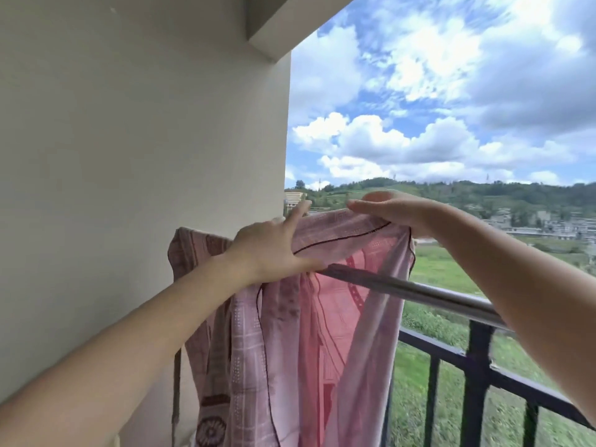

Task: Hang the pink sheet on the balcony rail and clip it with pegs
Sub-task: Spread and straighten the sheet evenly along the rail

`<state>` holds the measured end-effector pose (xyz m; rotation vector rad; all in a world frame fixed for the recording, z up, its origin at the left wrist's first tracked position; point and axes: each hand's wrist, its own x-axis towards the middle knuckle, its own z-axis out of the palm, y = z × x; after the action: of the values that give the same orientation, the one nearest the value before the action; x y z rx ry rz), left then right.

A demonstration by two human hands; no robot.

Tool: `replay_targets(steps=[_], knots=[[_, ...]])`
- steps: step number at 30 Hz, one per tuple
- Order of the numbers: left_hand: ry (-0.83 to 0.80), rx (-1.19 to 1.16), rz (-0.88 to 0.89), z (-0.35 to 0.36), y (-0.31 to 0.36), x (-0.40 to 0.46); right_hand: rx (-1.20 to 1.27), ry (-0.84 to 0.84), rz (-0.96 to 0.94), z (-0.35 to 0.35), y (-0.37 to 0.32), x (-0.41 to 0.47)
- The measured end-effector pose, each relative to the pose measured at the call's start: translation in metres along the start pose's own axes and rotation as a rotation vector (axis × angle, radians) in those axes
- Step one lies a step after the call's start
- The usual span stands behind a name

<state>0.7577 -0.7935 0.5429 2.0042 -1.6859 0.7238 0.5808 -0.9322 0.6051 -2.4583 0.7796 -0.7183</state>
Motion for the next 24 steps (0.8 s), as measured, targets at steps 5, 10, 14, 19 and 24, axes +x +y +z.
replay_targets(steps=[5,10,14,19,24], knots=[[0.045,0.245,0.075,0.003,0.061,-0.034,-0.626,-0.319,0.095,-0.023,0.011,-0.070],[0.310,-0.247,0.034,-0.016,0.151,-0.088,-0.751,0.019,-0.118,-0.043,0.033,-0.127],[0.384,-0.494,-0.012,-0.047,0.235,-0.105,-0.701,0.054,-0.095,-0.090,0.037,-0.189],[0.343,-0.633,0.108,-0.087,0.330,-0.108,-0.293,-0.014,0.067,-0.165,0.051,-0.283],[0.201,-0.563,0.228,-0.086,0.417,-0.142,-0.438,0.034,0.251,-0.201,0.077,-0.394]])
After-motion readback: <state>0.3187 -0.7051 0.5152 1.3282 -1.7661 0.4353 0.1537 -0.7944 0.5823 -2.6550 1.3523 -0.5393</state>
